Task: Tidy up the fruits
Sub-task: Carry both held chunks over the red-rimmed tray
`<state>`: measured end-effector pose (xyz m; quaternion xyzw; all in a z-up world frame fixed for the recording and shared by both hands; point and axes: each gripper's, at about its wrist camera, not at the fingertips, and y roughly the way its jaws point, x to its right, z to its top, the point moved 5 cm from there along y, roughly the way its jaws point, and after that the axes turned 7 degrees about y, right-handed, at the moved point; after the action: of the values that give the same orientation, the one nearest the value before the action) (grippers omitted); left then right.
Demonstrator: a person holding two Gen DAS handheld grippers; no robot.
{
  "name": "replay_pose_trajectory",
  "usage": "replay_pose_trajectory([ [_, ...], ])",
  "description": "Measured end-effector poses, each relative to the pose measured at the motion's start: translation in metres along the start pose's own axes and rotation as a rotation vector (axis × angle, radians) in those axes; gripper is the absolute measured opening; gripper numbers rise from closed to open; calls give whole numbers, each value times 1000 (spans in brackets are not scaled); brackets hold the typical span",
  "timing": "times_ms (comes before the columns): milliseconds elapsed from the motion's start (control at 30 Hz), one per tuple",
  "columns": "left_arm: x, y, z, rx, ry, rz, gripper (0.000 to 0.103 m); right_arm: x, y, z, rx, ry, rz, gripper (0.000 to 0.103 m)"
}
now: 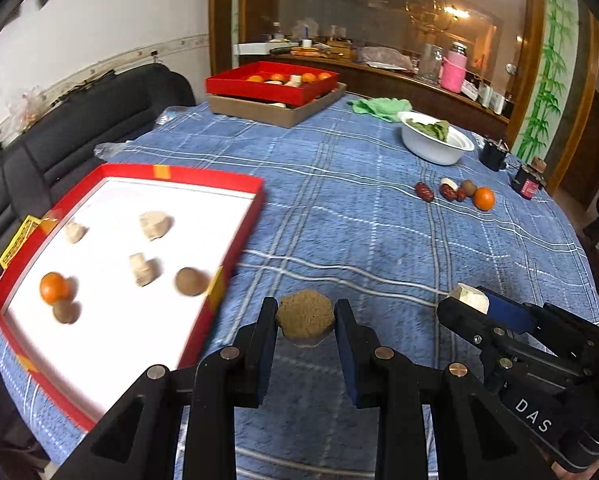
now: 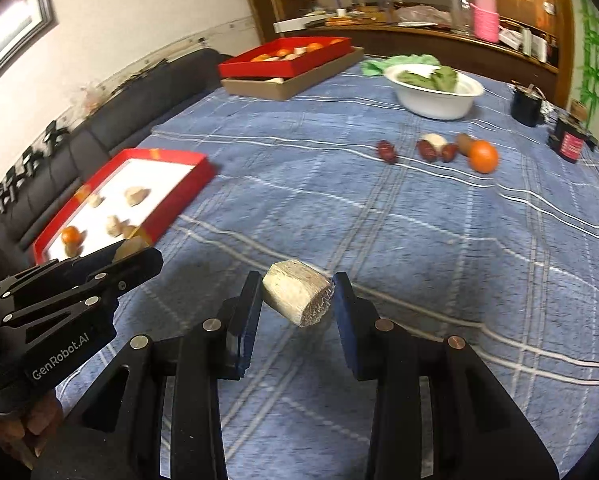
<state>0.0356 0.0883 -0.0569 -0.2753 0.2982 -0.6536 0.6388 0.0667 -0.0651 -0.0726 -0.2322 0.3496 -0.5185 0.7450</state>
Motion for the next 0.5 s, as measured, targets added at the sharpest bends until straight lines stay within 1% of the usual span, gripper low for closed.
replay_pose_trajectory([
  [133,-11,-4,-5,-4,-18,5,28,-15,-1,-6,-3,-20,15,35],
  [333,-24,-9,-8,0,-44,11,28,-27,-5,-9,-3,-44,31,35],
  [500,-47,-15,-16,2,-86,36,28,-38,-7,-8,1,-64,48,35],
])
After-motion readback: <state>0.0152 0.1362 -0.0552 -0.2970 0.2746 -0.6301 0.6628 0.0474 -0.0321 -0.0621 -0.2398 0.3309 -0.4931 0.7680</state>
